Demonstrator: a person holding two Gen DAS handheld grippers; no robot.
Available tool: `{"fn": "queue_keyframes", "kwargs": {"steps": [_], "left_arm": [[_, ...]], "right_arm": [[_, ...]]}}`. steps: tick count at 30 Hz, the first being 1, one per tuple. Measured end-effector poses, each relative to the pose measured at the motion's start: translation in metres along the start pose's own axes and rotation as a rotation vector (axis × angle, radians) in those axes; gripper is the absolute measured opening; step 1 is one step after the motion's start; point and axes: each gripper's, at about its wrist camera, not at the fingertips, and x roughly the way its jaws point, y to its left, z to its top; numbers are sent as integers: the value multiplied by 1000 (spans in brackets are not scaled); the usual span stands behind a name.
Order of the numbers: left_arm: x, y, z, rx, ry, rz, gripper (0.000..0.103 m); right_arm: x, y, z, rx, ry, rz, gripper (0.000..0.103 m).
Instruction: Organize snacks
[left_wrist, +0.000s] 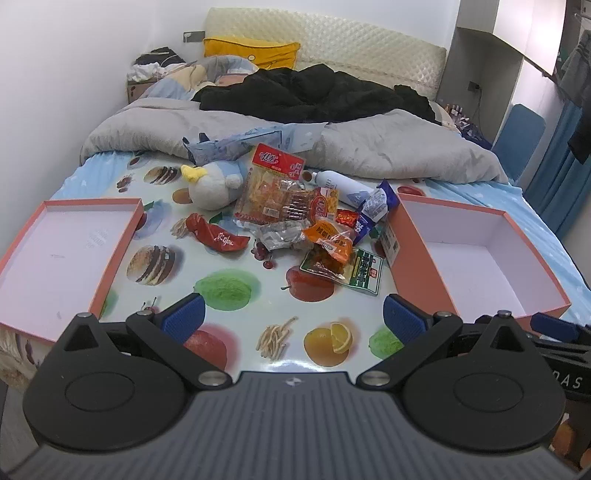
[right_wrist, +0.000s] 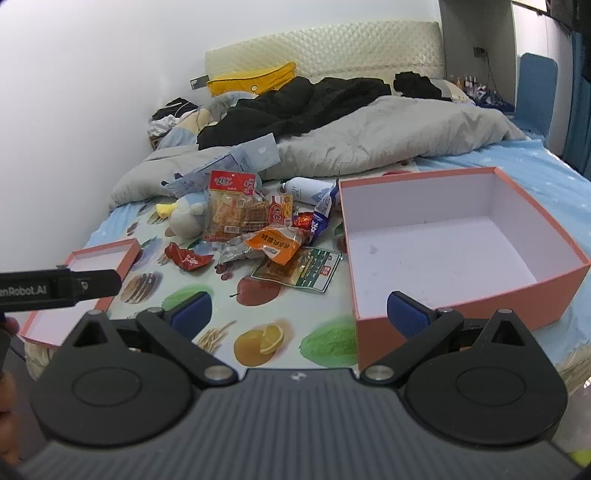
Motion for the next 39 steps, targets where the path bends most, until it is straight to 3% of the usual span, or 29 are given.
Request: {"fn": "queue_keyframes", "kwargs": {"steps": [5, 17, 27, 34, 39], "left_arm": [[4, 2, 0, -1, 4, 5, 103], [11, 4, 0, -4, 22, 12, 103], [22, 3, 1, 30, 25, 70, 103], [36, 6, 5, 25, 35, 32, 103], [55, 21, 9, -34, 39, 6, 103]], "right_arm": [[0, 0, -3, -9, 2, -23, 100], [2, -2, -8, 3, 15, 17, 98], [8, -3, -13, 15, 7, -1, 98], [13, -2, -15, 9, 4, -9, 98], [24, 7, -16, -2, -4, -2, 98]]}}
